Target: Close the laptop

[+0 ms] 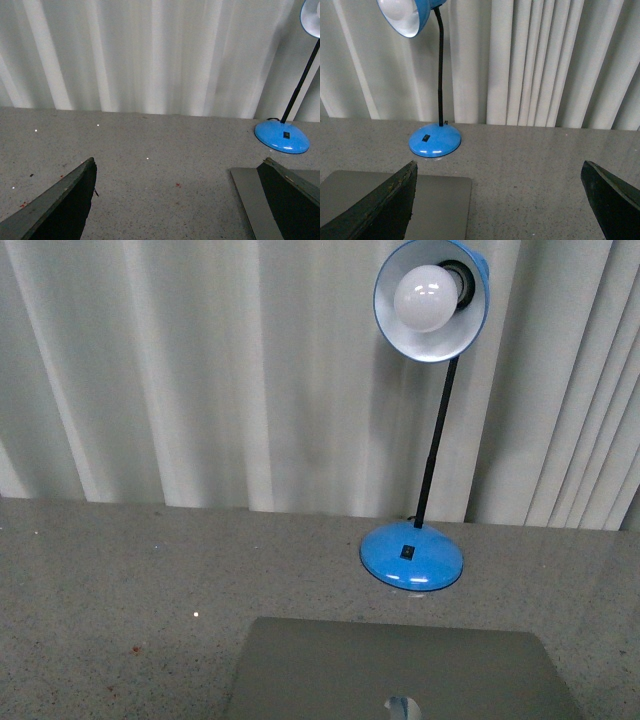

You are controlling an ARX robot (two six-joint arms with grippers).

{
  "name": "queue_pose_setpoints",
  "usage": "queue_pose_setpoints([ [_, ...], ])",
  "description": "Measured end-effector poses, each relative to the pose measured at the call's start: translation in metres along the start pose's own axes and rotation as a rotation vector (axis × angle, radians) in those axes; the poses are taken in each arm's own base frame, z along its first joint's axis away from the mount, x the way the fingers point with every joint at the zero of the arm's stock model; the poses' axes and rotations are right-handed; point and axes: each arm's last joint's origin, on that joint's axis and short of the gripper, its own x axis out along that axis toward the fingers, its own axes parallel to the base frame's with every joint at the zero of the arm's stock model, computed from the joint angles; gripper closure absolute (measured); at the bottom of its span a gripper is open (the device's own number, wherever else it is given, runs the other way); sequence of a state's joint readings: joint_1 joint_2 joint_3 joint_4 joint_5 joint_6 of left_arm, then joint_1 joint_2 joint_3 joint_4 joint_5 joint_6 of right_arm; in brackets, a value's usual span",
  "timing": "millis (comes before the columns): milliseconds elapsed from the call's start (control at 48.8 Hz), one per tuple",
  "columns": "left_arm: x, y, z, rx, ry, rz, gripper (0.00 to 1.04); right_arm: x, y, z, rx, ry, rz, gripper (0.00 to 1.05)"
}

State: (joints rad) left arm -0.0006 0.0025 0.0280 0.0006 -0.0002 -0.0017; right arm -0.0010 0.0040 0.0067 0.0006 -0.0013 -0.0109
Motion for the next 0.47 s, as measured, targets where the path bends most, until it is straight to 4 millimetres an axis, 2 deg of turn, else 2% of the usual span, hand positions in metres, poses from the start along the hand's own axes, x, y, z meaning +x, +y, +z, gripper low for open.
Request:
queue_pose_setpoints([
  [471,0.0000,0.0000,0.0000,0.000,0.000,0.000,0.07,0.0000,0.0000,0.0000,0.000,0.000,0.000,0.07],
])
